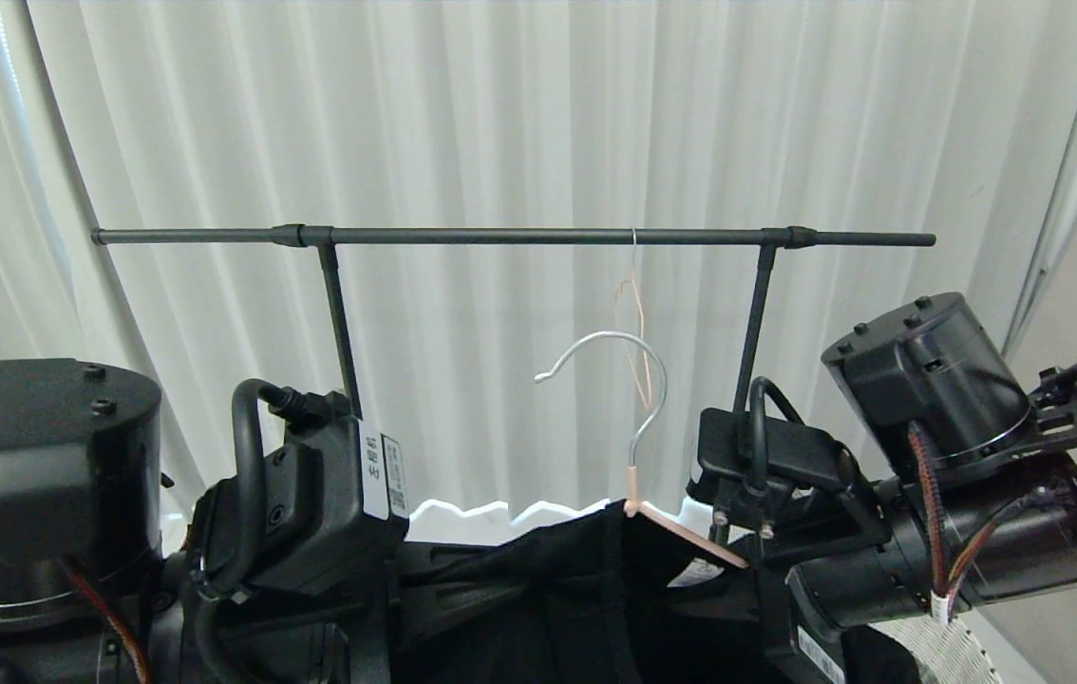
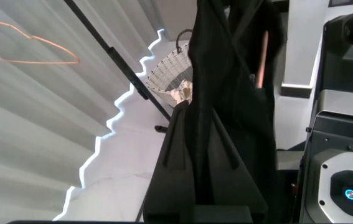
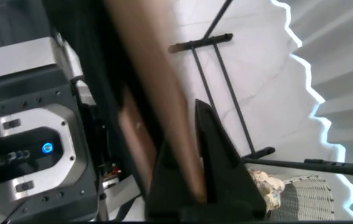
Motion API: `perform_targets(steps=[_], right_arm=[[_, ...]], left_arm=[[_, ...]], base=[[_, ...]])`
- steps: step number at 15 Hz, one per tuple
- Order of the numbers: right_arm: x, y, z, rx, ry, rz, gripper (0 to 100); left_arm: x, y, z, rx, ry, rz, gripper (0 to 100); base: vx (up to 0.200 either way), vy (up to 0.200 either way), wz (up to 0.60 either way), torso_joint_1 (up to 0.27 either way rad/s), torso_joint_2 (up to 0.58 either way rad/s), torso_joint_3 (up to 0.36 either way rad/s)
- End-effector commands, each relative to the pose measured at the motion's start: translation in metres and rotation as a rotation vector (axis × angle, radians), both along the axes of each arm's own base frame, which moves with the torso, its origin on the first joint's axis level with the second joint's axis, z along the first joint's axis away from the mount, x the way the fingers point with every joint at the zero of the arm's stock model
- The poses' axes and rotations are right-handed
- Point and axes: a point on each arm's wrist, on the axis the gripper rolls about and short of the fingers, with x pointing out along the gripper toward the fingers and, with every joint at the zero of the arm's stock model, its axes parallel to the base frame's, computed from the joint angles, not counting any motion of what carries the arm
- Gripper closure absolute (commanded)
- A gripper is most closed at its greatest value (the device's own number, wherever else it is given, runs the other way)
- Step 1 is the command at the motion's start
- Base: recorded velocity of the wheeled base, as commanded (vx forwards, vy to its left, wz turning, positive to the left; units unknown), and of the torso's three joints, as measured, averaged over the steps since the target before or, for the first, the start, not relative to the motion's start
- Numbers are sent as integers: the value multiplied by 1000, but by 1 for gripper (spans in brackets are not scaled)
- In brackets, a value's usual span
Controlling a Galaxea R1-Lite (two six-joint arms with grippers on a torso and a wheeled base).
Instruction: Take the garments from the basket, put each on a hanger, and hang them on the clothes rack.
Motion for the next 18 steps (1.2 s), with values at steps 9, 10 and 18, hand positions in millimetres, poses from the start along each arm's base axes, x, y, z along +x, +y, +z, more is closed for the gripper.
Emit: perform_targets(steps=[9,10,18], right_arm=[[-8,-14,25,52,-229,101,100],[-8,-20,28,47,-260,74,100],[3,-43,43,101,-366,-7,100]], left_arm=[[13,6,-4,25,0,122,0],[12,12,-5,20,-4,139,0],[33,59,-47,116,139,405,0]], base=[[0,0,0,0,0,0],[0,0,0,0,0,0],[0,0,0,0,0,0]])
